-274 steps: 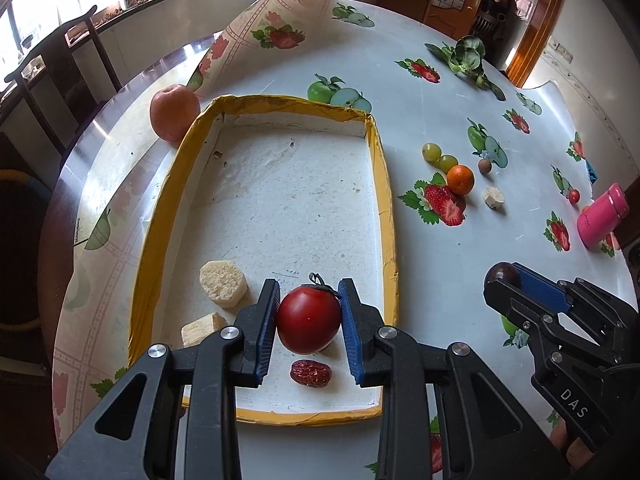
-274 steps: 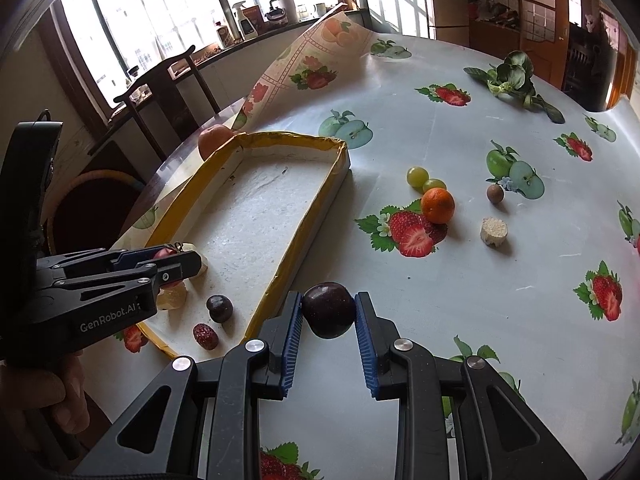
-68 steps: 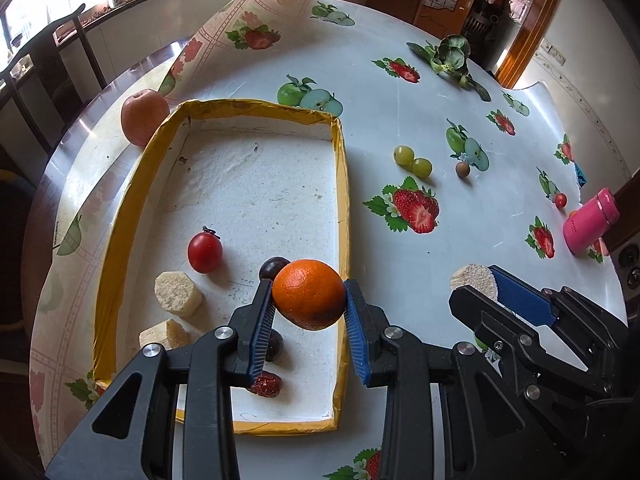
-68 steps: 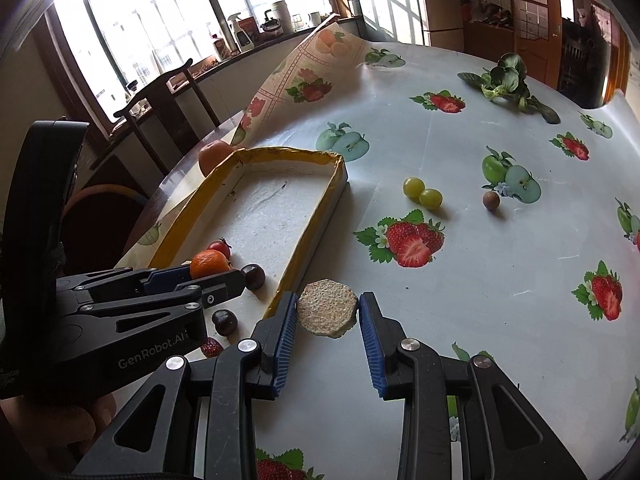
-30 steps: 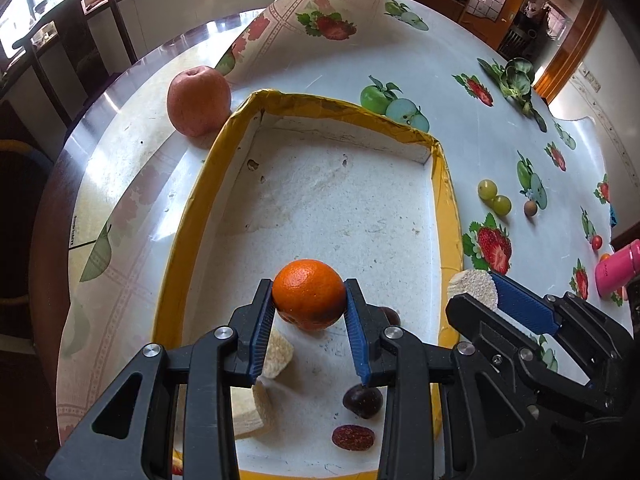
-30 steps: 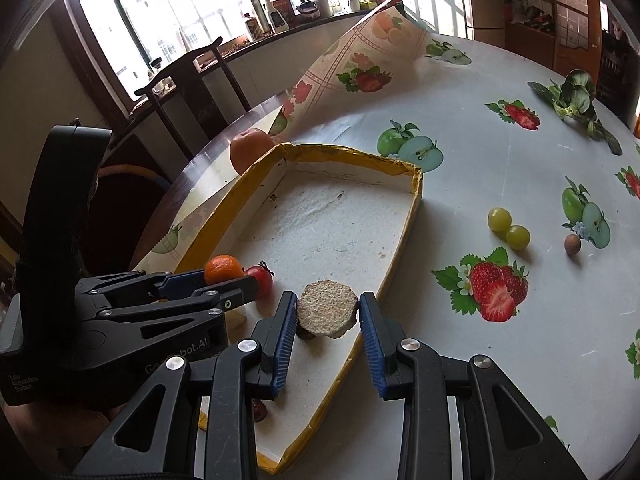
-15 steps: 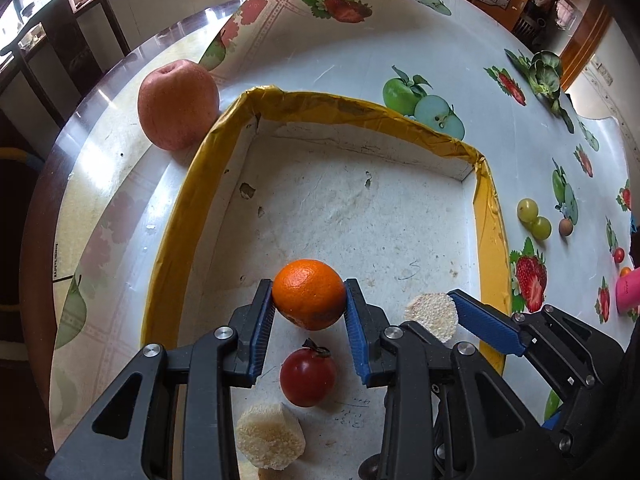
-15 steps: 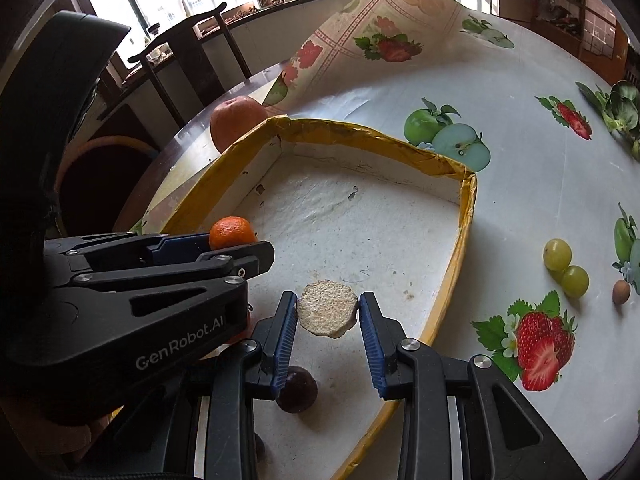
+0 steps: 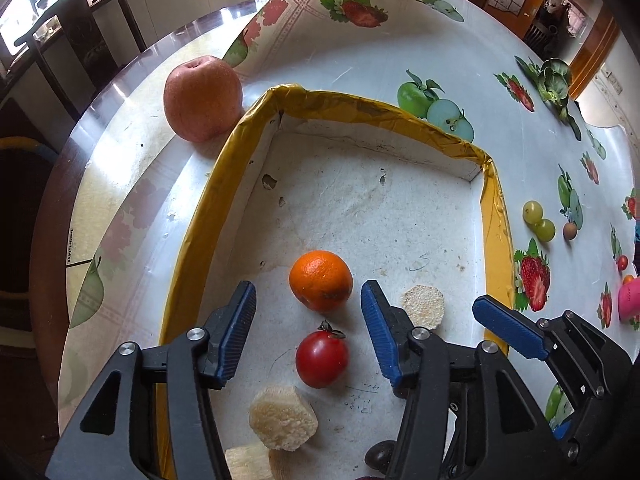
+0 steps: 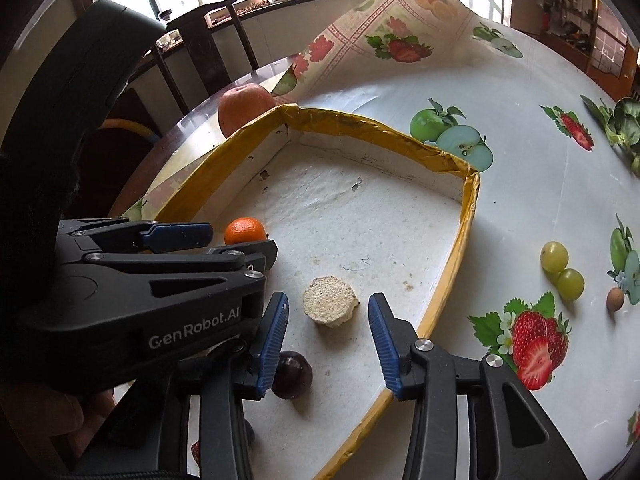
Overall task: Organize fruits
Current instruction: 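Open the left tool to drop the orange while the right tool drops the slice in the tray, then move both open tools toward the green grapes and the brown nut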
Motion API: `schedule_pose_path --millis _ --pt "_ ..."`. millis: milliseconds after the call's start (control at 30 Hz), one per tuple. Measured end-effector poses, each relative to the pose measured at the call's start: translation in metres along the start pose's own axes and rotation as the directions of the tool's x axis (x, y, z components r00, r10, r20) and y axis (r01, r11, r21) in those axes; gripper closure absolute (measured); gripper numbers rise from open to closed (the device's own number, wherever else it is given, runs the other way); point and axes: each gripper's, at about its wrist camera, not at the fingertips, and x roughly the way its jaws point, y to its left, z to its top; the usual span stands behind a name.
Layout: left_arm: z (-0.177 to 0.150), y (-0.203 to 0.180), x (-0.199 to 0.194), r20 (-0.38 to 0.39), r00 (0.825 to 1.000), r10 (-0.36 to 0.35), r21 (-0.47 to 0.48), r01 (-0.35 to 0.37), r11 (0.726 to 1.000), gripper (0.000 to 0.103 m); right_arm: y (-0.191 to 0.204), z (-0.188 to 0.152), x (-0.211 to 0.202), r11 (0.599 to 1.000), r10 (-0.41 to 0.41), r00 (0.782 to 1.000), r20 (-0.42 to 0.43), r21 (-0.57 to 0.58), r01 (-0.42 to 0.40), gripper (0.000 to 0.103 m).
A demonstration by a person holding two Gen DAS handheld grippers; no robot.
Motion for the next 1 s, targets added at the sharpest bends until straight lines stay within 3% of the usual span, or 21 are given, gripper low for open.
schedule_pose_path --millis 533,1000 --pt "-0.02 -0.023 -0.034 0.032 0.999 -0.042 0.023 0.041 0.999 0.05 -0.027 -0.028 -0.064 0.995 -0.033 0.997 0.062 0.093 0.027 0.059" --pt "-0.035 -0.07 -0.048 0.035 0.994 -0.101 0.078 0.098 0.992 0.05 -0.073 -0.071 -0.099 0.978 -0.095 0.994 0.063 0.193 0.081 0.059"
